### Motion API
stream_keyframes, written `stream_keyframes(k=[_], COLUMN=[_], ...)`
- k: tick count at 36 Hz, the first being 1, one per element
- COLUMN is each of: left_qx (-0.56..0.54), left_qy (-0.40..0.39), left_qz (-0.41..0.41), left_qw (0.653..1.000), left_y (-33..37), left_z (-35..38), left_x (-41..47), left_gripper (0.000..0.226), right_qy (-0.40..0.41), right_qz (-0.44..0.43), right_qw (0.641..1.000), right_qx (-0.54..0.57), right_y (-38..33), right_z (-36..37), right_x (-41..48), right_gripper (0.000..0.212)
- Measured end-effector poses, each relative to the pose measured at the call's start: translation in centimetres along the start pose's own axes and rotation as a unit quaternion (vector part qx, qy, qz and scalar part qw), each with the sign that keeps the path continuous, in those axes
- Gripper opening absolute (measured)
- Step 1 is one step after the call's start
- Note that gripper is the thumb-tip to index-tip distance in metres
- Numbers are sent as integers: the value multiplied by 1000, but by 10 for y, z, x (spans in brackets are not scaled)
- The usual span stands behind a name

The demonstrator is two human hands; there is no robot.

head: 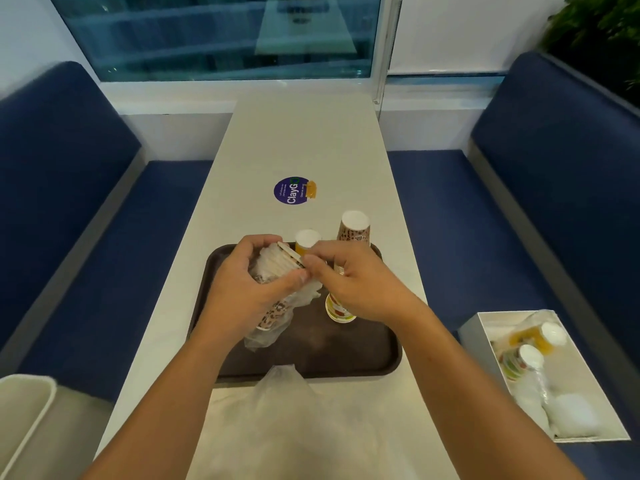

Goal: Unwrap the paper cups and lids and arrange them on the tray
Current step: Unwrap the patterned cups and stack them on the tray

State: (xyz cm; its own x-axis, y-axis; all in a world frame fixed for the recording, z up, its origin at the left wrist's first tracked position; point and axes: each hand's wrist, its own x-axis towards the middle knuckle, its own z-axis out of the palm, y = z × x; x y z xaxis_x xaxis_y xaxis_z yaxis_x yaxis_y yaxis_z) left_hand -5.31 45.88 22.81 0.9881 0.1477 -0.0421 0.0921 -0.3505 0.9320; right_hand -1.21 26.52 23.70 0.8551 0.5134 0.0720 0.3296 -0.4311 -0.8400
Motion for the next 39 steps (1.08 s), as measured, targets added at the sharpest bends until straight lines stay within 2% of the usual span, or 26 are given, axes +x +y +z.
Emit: stream_keyframes(k=[5,11,14,18,21,24,27,30,34,36,39], left_qx=[0,6,0,-13,-18,-17,-17,-34,-39,-39,-31], left_qy=[-2,-1,1,3,1,-5,-4,-2,7,8,4], left_qz=[13,17,18,20,23,21,19,14,3,0,-9], left_qw=[1000,1000,1000,1000,1000,1000,1000,999,999,999,999], left_y=[6,5,4,5,7,8,9,7,3,1,-4], left_z=[-8,-17,-19,-20,-18,-14,-11,-8,-1,2,5], left_x=[-14,-27,-30,-30,-27,-22,-14,-6,7,11,18], left_gripper=[65,68,65,63,58,59,58,67,77,79,75], right_qy=[8,131,133,71,28,57,109,190,287,299,266], right_qz=[-24,-57,-62,-148,-168,-177,-174,-133,21,89,149], right_qw=[999,990,988,979,962,940,929,935,945,943,945], right_qx=[46,-19,-40,-118,-215,-287,-306,-267,-152,-111,-121], right_y=[-12,-17,-18,-19,-14,-1,14,29,49,65,93], right_z=[6,7,5,4,3,0,-11,-25,-35,-33,-24], right_x=[-10,-9,-10,-16,-13,-2,11,21,35,40,46], right_gripper=[21,22,19,51,74,75,70,69,66,72,74])
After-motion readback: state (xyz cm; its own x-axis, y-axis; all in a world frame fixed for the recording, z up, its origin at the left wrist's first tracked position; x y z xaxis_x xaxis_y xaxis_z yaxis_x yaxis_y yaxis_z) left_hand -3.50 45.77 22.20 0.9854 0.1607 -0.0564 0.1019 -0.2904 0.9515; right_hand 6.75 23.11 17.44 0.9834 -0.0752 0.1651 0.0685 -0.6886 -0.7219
